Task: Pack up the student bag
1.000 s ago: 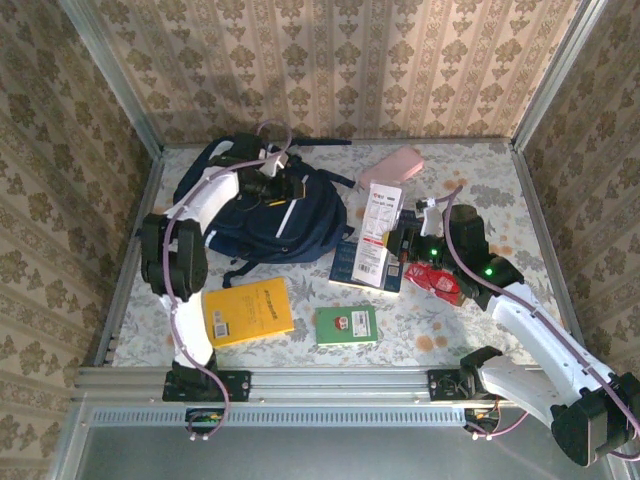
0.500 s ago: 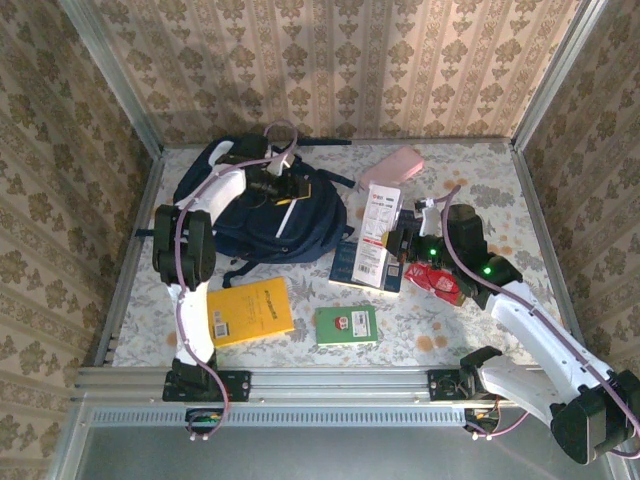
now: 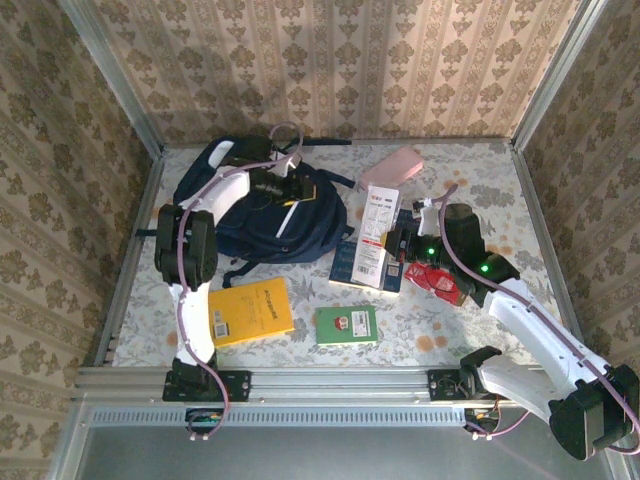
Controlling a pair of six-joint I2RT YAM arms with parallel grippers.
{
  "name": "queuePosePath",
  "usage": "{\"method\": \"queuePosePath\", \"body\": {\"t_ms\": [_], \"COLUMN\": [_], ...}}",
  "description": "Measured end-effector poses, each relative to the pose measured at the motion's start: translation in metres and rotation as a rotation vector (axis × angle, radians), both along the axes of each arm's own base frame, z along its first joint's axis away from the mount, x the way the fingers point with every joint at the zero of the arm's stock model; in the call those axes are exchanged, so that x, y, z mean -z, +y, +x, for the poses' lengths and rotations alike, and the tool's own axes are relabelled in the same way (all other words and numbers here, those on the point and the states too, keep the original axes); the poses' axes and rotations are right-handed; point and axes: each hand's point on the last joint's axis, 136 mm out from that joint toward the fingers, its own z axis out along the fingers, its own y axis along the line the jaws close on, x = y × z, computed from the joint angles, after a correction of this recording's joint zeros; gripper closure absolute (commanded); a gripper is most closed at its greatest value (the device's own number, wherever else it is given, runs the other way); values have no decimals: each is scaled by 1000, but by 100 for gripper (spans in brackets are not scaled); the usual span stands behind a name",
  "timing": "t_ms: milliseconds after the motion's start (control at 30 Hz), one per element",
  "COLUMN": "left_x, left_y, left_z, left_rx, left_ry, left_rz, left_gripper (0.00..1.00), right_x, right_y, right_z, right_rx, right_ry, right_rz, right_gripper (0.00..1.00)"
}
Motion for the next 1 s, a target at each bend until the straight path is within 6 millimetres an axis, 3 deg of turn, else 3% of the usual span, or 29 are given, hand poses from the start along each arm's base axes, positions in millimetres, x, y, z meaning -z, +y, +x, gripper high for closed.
{"method": "queuePosePath", "body": {"t_ms": [100,367,567,733,1000], "left_x": [3,27,13,-26,-127], "left_y": [-1,8,9,17,31], "left_z": [-1,3,5,-2,-29], "left_rx": [2,-10,3,-1,-17], "left_ry": [3,8,-59,-141,-330], "left_rz": [5,113,202,241,195], "left_gripper": [48,100,100,100,100], "right_x": [0,0,-2,3,16], "right_y": [0,-1,-1,-1,7], "right_z": [0,2,13,34,73], "right_rx": [2,22,56,119,201], "right_ry": [3,14,21,49,108], "right_rz": [3,11,17,53,157], "right_gripper": [100,100,100,100,100]}}
